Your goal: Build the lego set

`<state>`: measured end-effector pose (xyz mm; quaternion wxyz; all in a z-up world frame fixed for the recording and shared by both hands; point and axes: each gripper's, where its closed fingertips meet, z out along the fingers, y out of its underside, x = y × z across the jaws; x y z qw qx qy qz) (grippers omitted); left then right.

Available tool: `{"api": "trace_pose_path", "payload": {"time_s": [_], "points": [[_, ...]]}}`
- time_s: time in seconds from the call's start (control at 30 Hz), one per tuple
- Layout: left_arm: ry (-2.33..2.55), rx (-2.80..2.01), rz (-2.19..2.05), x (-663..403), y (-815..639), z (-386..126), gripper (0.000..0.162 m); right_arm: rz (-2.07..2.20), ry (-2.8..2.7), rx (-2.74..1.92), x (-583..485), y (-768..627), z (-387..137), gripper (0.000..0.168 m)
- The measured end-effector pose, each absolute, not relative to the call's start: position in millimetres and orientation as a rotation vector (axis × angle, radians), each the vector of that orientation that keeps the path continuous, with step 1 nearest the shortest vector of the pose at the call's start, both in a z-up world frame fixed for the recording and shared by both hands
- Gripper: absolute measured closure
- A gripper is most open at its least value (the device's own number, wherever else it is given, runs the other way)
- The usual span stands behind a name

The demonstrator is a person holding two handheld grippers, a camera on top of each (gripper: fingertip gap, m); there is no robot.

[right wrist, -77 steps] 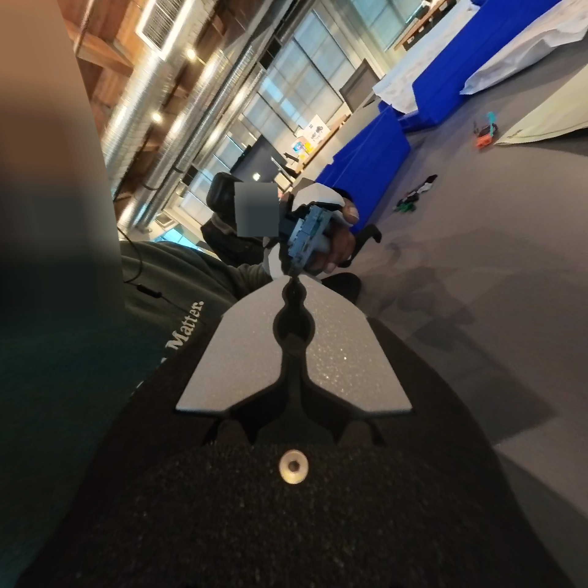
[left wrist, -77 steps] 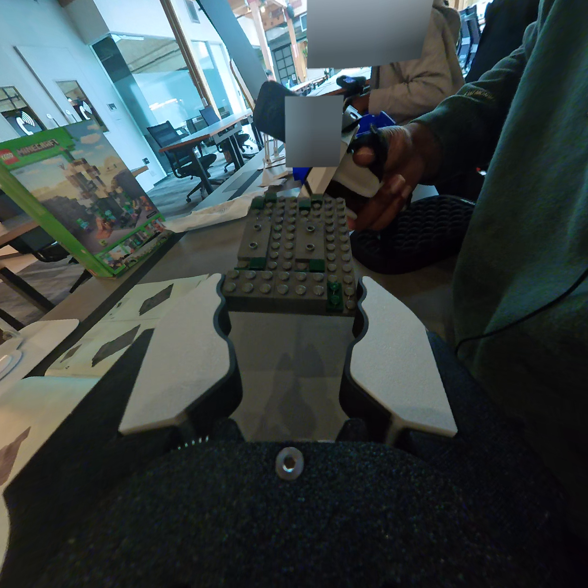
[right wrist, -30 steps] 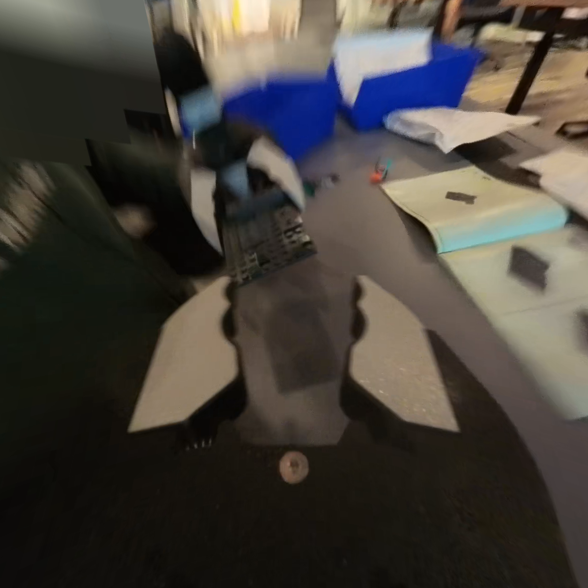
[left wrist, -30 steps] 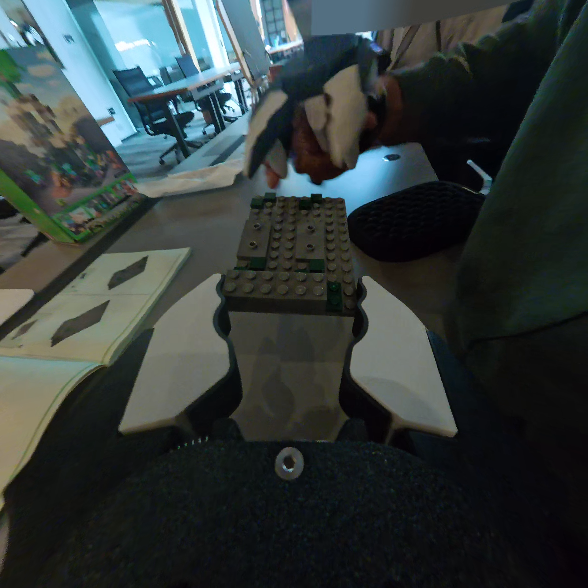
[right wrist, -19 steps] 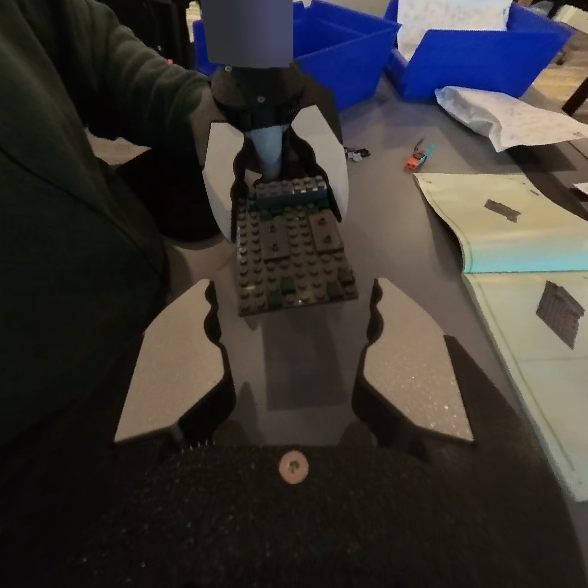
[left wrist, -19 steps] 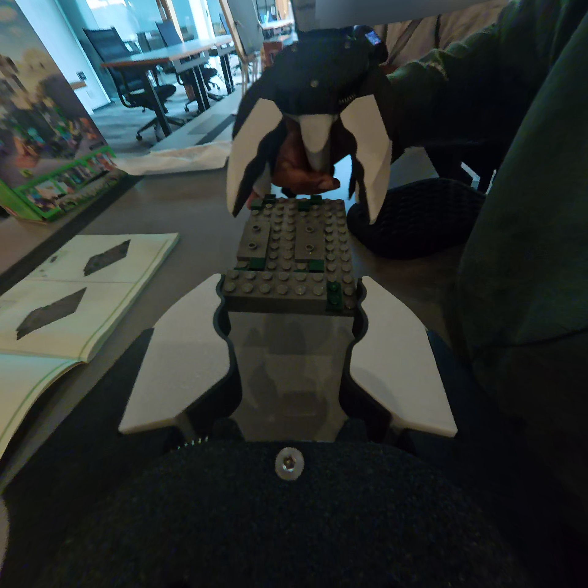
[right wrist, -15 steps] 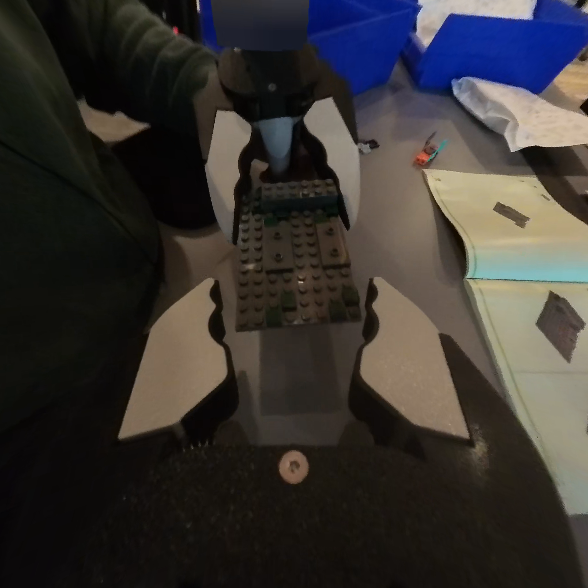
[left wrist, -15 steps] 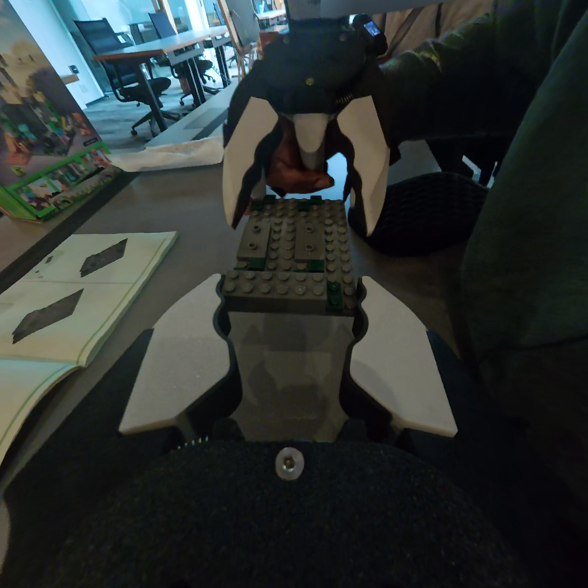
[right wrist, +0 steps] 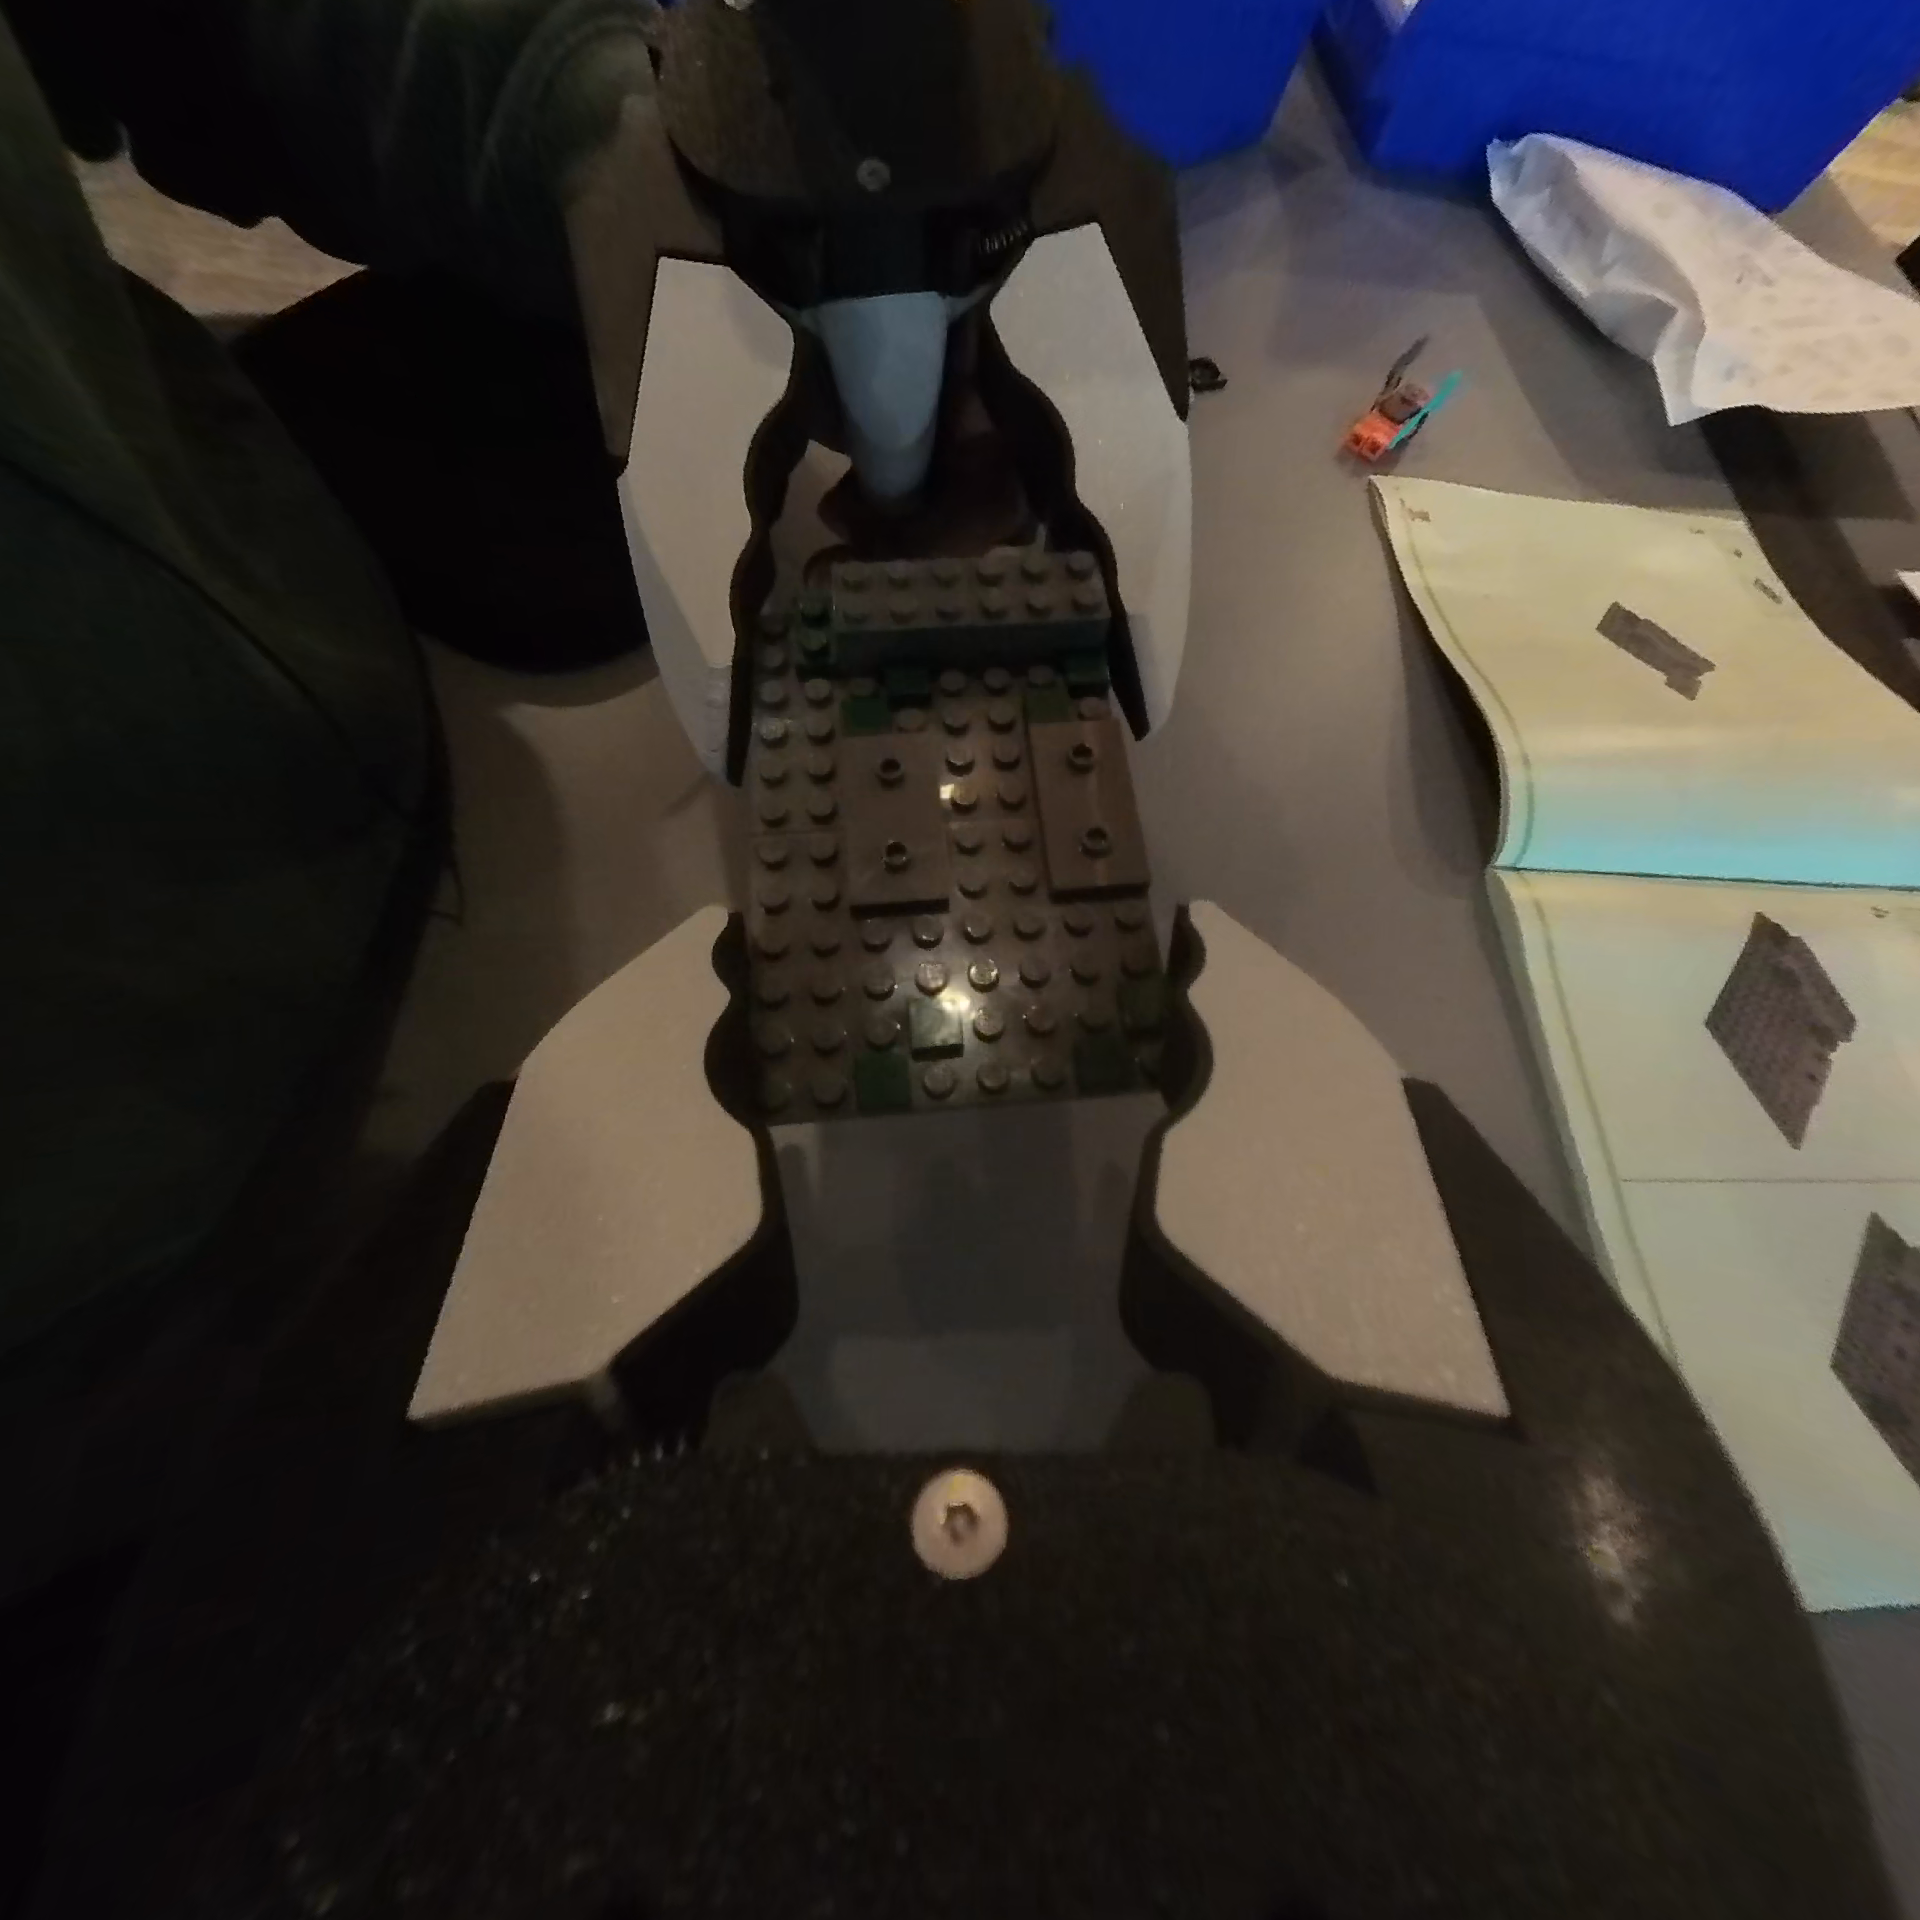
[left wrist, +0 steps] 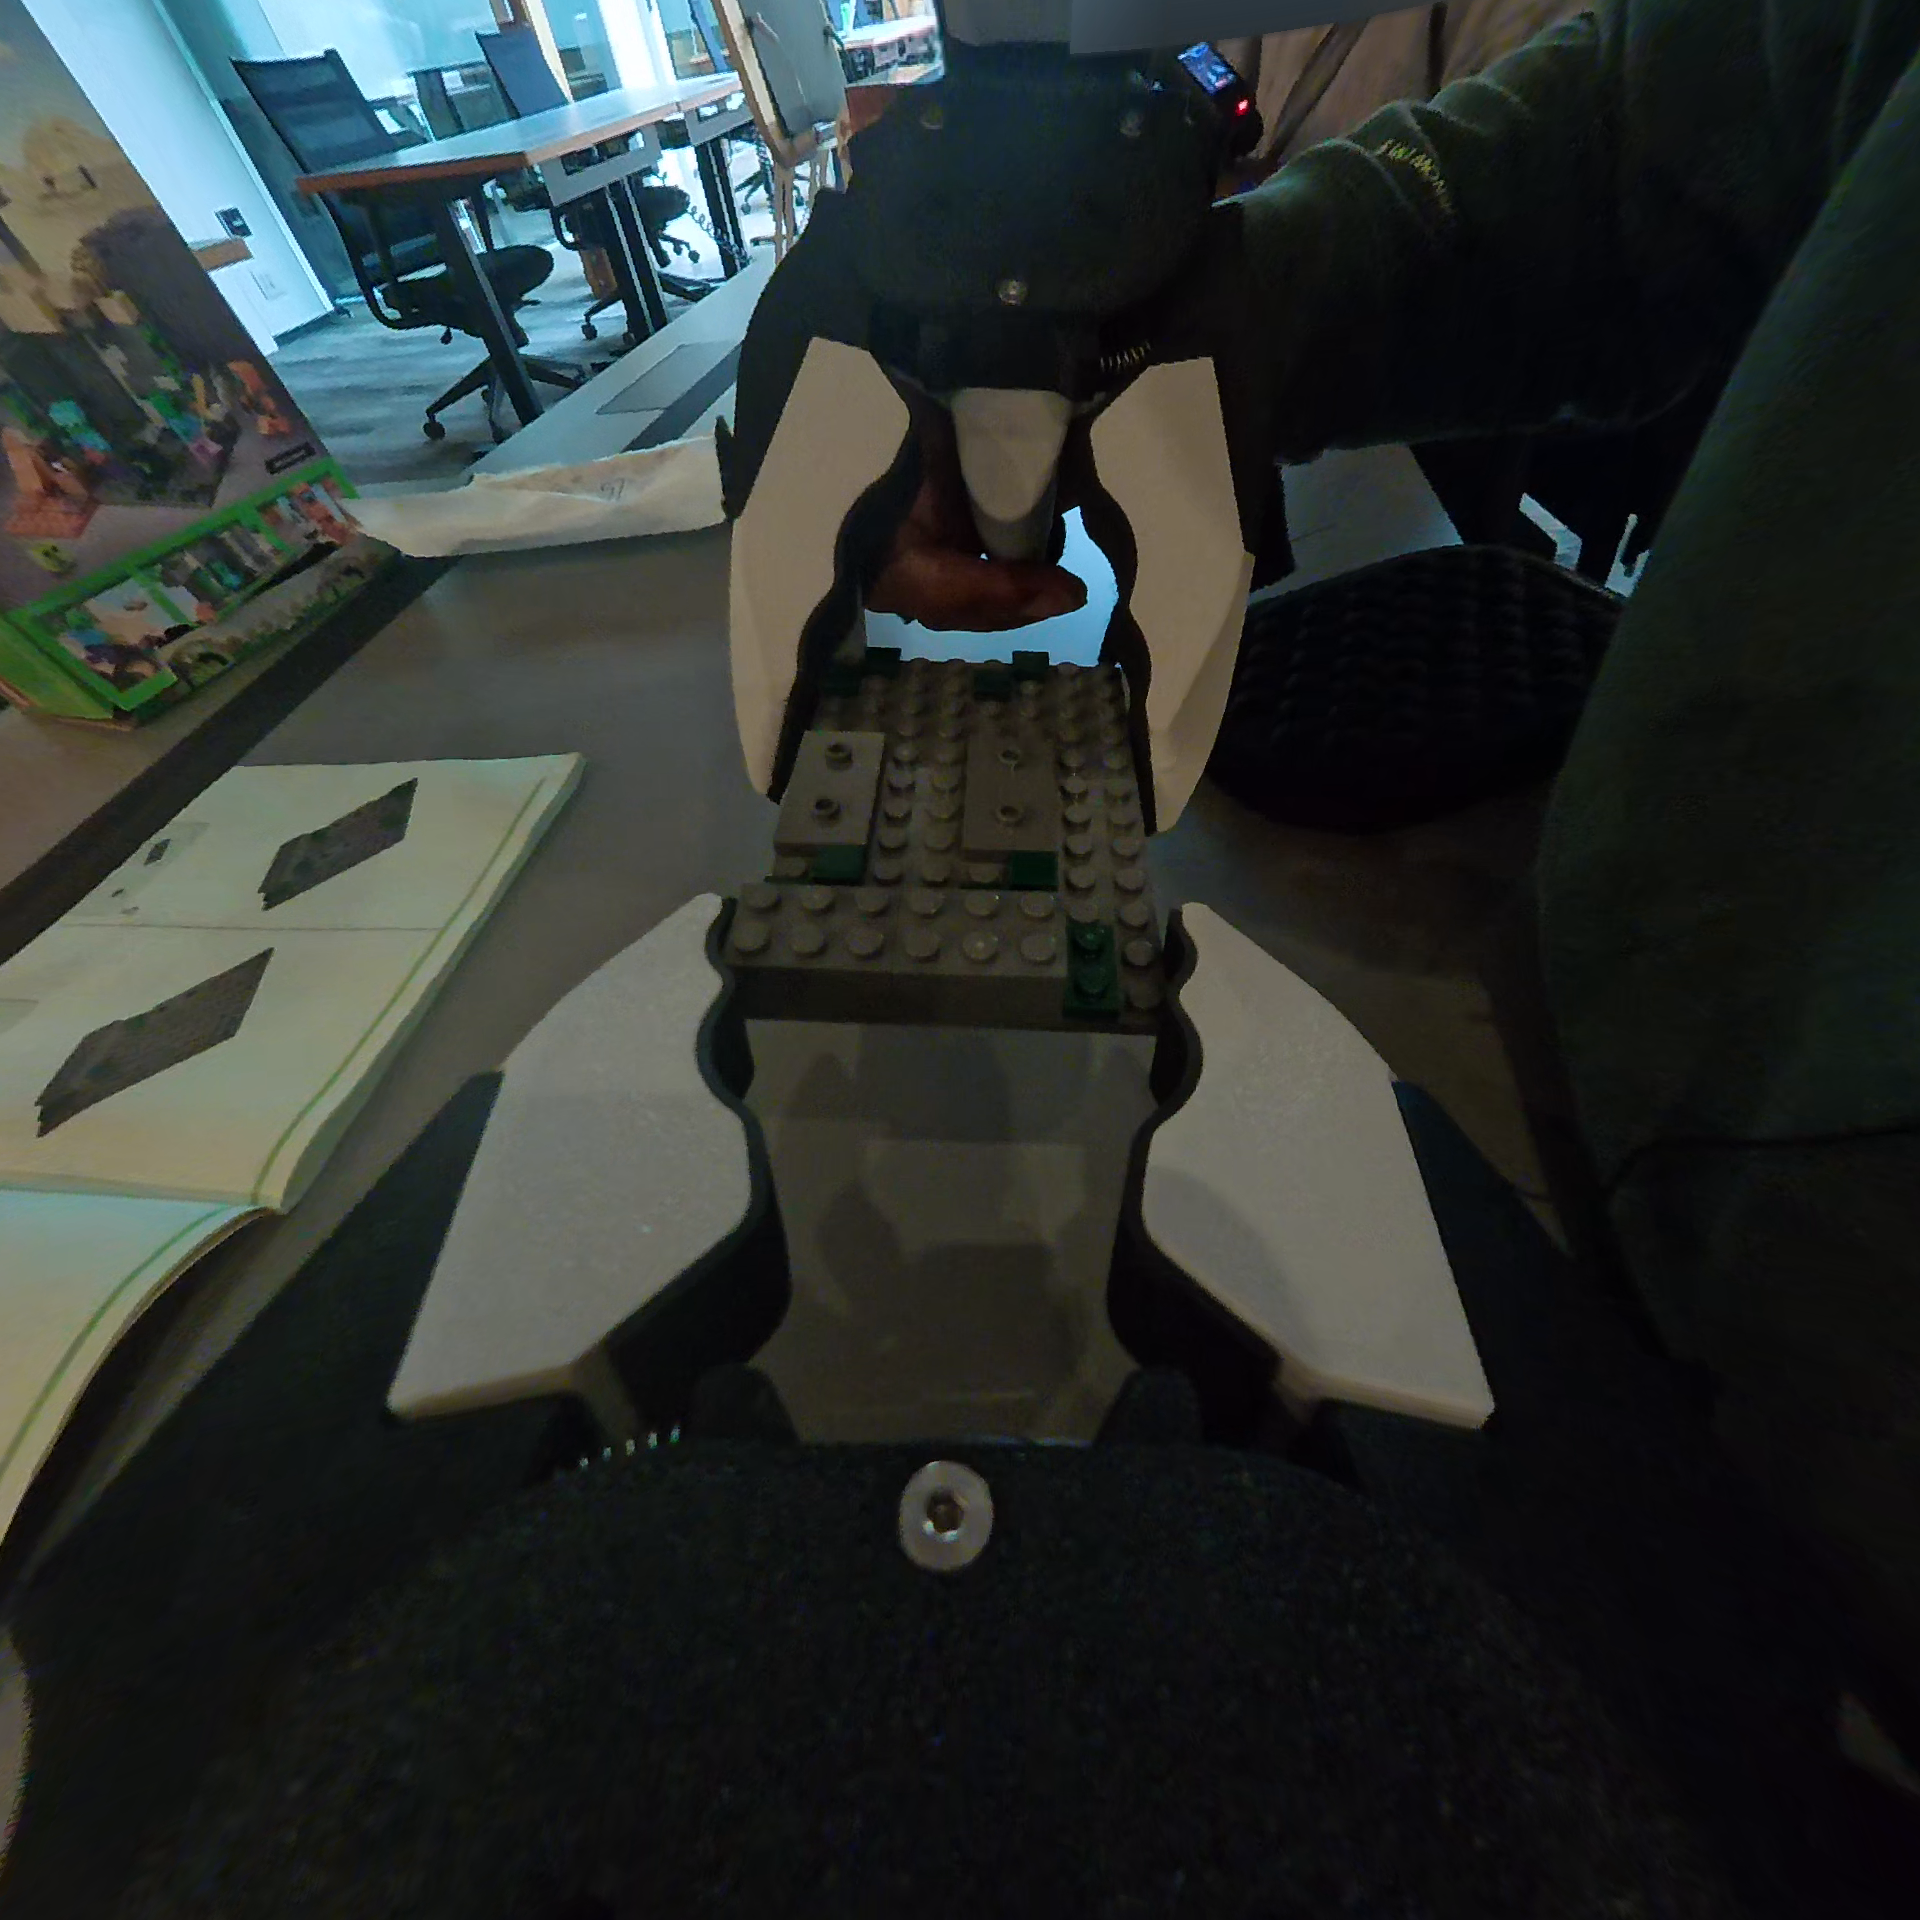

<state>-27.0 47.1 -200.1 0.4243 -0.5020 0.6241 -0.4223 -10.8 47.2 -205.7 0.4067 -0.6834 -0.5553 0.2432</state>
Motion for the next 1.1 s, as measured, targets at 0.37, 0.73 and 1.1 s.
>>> {"api": "trace_pose_path", "payload": {"time_s": [0.37,0.73,1.1], "points": [[1.553,-1.188,-0.936,-31.2,47.5,-196.0,0.086,0.523,-1.398,-1.68,-14.8,50.7,-203.2,0.09],[1.555,-1.054,-0.865,-34.2,43.1,-188.4,0.087,0.388,-1.387,-1.572,-19.2,45.6,-191.1,0.091],[1.538,-1.053,-0.911,-35.7,41.8,-186.1,0.087,0.441,-1.356,-1.592,-22.3,43.5,-186.0,0.091]]}}
